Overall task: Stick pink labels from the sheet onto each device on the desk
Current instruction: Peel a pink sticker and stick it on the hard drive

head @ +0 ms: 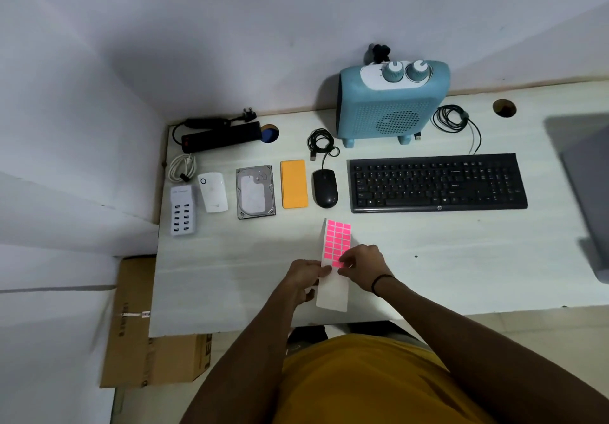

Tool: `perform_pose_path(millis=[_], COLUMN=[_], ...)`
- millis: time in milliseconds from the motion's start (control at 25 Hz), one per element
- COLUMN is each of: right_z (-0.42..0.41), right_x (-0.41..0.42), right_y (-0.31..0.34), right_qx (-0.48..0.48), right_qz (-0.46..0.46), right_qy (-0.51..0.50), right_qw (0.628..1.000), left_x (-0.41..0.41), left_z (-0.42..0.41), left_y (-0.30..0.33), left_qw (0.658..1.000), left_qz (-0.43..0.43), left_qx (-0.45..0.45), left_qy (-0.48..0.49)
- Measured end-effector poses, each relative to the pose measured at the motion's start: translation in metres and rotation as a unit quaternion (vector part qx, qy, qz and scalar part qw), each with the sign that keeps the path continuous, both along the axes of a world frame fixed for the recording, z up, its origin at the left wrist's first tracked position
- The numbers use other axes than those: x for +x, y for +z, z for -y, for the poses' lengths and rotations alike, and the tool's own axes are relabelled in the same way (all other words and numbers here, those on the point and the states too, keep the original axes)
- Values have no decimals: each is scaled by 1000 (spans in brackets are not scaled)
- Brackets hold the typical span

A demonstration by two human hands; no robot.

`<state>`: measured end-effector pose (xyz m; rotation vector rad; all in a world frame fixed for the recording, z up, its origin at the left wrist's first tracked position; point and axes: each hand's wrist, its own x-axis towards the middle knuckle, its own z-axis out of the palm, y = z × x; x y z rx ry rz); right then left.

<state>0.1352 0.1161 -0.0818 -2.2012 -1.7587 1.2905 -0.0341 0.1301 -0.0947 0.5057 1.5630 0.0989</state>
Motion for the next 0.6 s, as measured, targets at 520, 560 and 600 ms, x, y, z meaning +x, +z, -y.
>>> perform_pose_path(millis=[520, 560, 600], right_z=[4, 4, 3], right_x=[-5, -3, 0], right_y=[6, 5, 6], right_qx=[-8, -27, -48], right_qz=[-58, -94, -132], right_qy=[-138, -201, -269], right_qw=[989, 975, 953], left_x=[1, 1, 1], left_z=[8, 8, 8], left_y=[7, 5, 4], left_qw=[999, 999, 999], left_qz=[41, 26, 8], left_qx=[24, 27, 32], left_qy=[-16, -17, -21])
